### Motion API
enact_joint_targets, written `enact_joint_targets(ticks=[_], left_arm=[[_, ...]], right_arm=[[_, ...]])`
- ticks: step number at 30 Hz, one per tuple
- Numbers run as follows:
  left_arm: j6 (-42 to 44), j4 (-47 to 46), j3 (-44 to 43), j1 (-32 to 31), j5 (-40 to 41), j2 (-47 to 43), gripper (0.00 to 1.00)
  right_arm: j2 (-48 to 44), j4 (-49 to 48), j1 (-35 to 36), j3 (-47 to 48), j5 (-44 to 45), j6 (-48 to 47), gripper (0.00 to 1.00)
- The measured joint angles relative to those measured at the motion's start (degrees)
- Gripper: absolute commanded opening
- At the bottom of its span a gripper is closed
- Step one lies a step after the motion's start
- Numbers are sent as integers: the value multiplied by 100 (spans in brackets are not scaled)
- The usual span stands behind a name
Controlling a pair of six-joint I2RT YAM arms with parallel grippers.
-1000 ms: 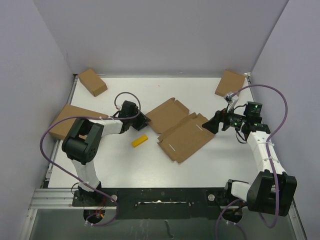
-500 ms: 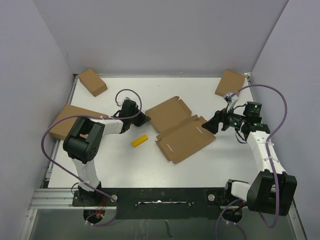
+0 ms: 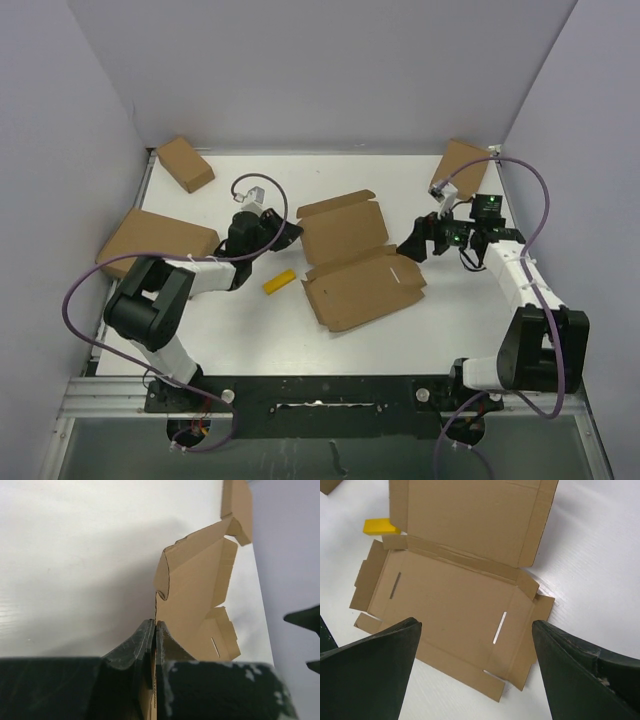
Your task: Fold the paper box
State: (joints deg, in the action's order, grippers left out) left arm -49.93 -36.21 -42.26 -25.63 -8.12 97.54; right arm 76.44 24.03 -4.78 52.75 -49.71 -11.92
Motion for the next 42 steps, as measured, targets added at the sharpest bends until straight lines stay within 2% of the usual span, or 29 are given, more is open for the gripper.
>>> enact_joint_targets(ticks=[7, 19, 28, 34, 42], left_arm=[[612, -678, 350, -249, -157, -345, 0], [1067, -1325, 756, -505, -308, -647, 0], [1126, -1530, 970, -525, -352, -656, 0], [1141, -1657, 988, -570, -452, -660, 0], [1143, -1707, 1021, -590, -562, -732, 0]], right_arm=[[520, 55, 140, 184, 17, -120, 99], [1849, 20, 144, 754, -251, -98, 89], [2275, -238, 151, 898, -361, -72, 78], [2535, -413, 186, 979, -514, -79, 61], [2653, -529, 188, 1032, -710, -72, 28]])
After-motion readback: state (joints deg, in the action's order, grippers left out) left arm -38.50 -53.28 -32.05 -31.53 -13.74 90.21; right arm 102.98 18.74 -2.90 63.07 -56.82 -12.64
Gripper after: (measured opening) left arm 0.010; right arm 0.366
